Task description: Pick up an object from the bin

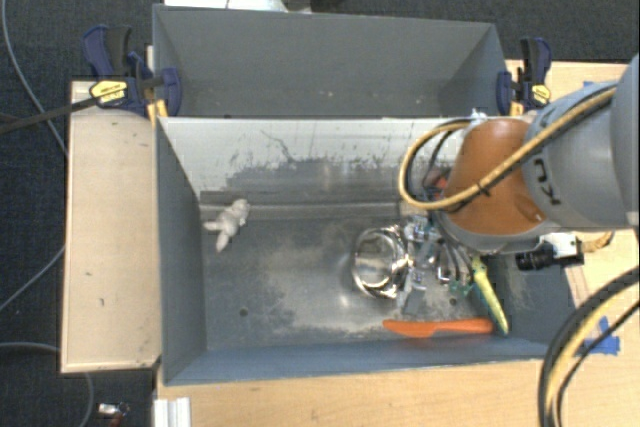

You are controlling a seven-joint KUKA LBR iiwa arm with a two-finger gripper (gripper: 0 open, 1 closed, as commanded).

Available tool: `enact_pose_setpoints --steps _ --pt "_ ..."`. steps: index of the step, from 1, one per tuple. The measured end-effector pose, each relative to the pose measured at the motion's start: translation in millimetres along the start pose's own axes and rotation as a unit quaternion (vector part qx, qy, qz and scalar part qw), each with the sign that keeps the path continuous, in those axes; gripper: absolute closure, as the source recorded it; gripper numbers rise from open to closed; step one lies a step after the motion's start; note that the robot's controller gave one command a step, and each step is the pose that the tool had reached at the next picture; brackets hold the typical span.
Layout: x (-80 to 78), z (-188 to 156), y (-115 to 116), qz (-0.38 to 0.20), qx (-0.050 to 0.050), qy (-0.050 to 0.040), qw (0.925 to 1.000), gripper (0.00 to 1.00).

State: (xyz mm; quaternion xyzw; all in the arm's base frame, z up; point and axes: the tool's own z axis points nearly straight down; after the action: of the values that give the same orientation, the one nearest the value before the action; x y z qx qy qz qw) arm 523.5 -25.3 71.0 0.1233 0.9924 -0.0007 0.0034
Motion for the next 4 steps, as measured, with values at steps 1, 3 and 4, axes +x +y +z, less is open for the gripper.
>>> enact_pose_setpoints --steps 1,3,4 --pt "-21.1 0.4 1.3 0.162 -0.002 -0.0043 0.9868 1.00" --pt "-21.2 0.3 1.3 0.159 -0.002 -0.0041 0.9873 1.00" --pt "-21.2 0.3 1.3 0.158 -0.002 -0.0041 0.9874 1.00"
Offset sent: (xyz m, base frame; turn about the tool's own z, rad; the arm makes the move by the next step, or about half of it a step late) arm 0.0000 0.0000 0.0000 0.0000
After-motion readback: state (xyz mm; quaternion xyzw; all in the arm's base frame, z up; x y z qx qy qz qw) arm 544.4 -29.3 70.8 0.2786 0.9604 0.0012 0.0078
